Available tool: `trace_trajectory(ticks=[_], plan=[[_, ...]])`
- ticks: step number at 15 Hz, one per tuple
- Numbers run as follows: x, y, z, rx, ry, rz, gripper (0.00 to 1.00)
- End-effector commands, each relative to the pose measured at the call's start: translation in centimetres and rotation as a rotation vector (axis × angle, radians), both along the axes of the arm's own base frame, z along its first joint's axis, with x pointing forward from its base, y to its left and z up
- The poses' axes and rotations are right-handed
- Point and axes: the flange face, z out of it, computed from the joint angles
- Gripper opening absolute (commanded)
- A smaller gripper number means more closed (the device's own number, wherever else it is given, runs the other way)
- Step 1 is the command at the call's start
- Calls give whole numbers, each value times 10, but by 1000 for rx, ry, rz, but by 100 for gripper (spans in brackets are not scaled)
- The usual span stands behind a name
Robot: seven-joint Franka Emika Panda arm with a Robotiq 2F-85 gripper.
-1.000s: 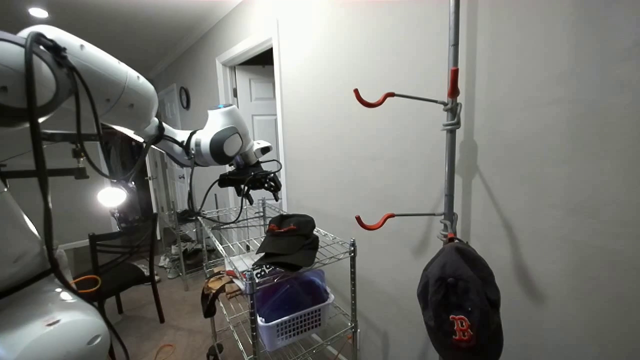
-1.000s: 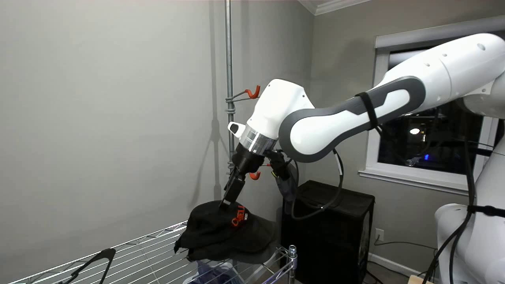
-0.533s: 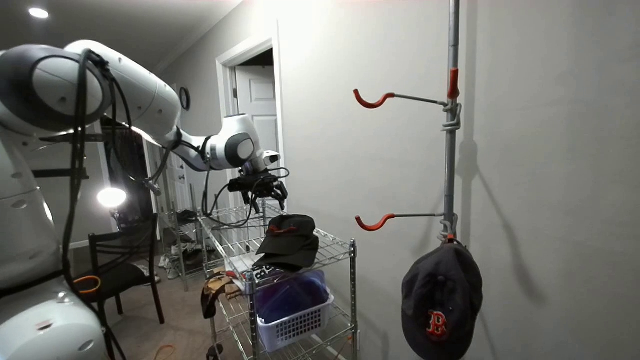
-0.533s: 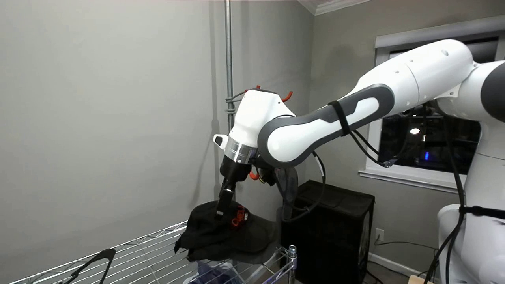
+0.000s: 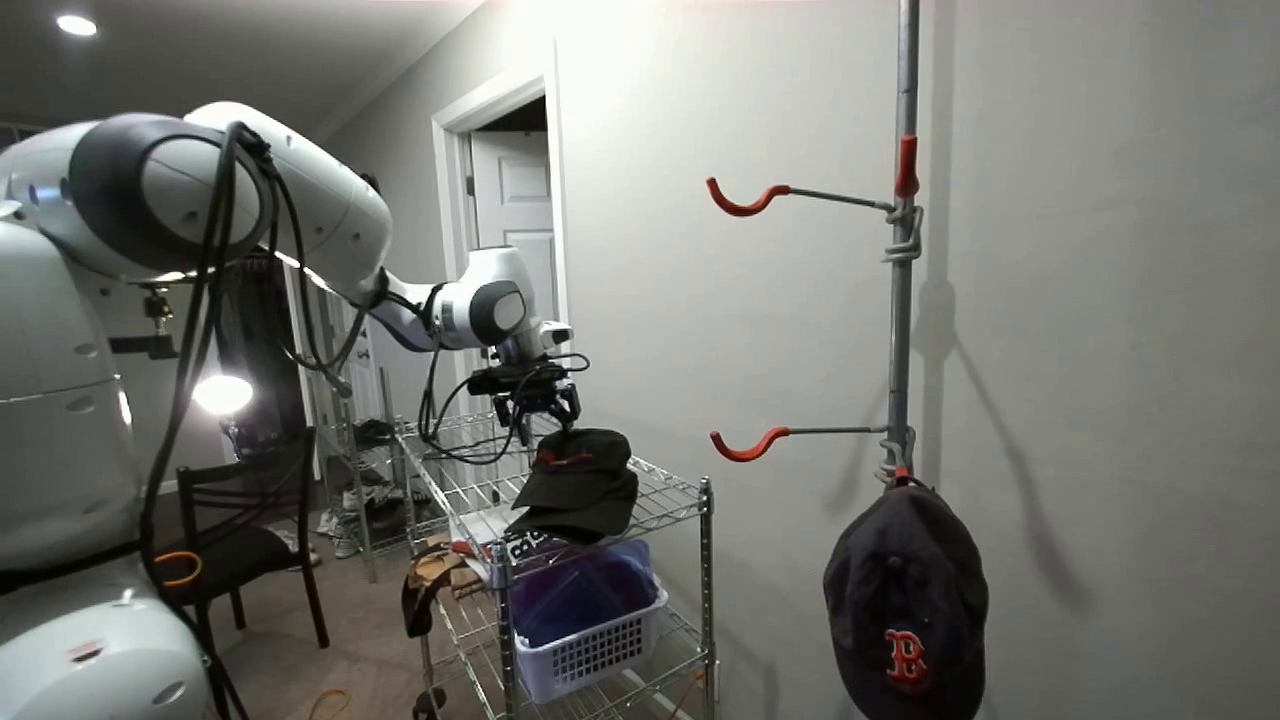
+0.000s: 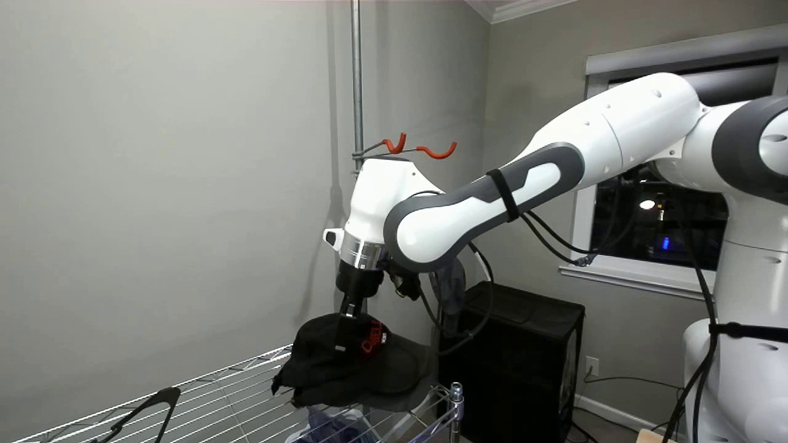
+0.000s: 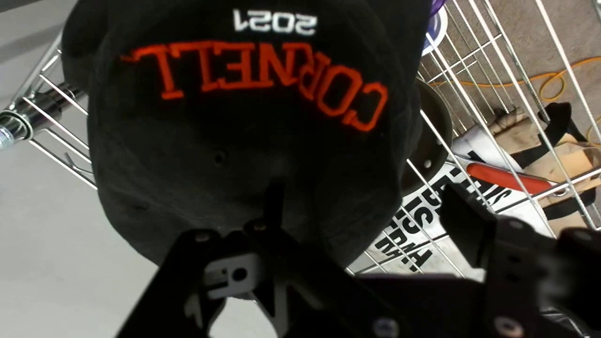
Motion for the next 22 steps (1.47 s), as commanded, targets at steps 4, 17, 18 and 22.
trace_trajectory(ticks=[4, 17, 18, 22], plan=[[5, 3, -11, -17, 42, -11, 33], [4, -19, 34, -28, -78, -84, 2], [3, -22, 43, -31, -101, -95, 2], [-10, -39, 107, -15, -240, -156, 2]])
